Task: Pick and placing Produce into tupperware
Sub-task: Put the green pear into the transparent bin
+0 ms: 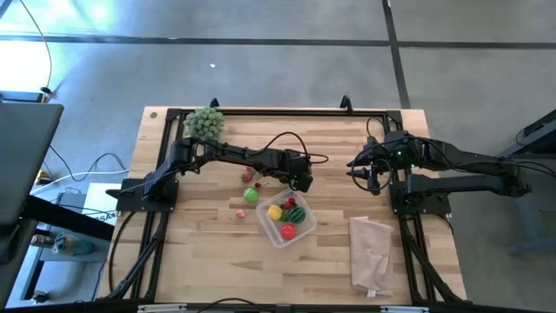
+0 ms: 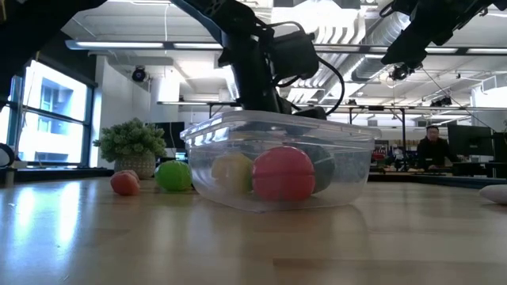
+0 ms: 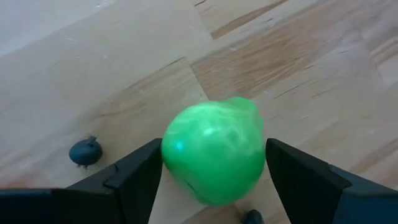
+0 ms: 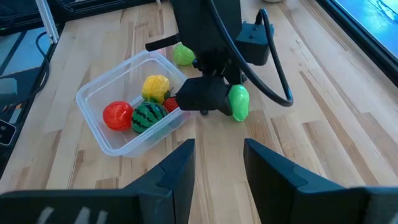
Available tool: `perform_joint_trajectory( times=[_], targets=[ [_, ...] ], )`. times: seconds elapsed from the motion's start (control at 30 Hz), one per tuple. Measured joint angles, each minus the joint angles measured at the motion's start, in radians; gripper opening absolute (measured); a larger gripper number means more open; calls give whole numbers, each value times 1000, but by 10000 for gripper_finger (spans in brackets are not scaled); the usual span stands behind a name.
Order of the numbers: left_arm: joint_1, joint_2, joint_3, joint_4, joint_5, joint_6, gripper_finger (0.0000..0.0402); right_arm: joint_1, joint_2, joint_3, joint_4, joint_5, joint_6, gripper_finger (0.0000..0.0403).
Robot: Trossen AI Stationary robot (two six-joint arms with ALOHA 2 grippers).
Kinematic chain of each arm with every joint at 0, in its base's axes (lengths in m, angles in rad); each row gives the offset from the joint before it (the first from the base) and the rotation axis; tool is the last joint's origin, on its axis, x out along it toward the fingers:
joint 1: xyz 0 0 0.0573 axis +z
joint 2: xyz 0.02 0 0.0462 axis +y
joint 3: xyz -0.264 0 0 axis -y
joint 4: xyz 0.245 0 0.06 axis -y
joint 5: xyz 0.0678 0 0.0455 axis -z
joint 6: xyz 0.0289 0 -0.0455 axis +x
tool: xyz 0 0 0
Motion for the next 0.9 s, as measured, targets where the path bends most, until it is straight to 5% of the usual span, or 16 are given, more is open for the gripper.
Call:
perform_joint_trajectory(
  times=[0.9],
  targets=[
    [0, 0, 0, 13, -16, 16, 223, 0, 0, 0, 0, 3, 0, 129]
  ],
)
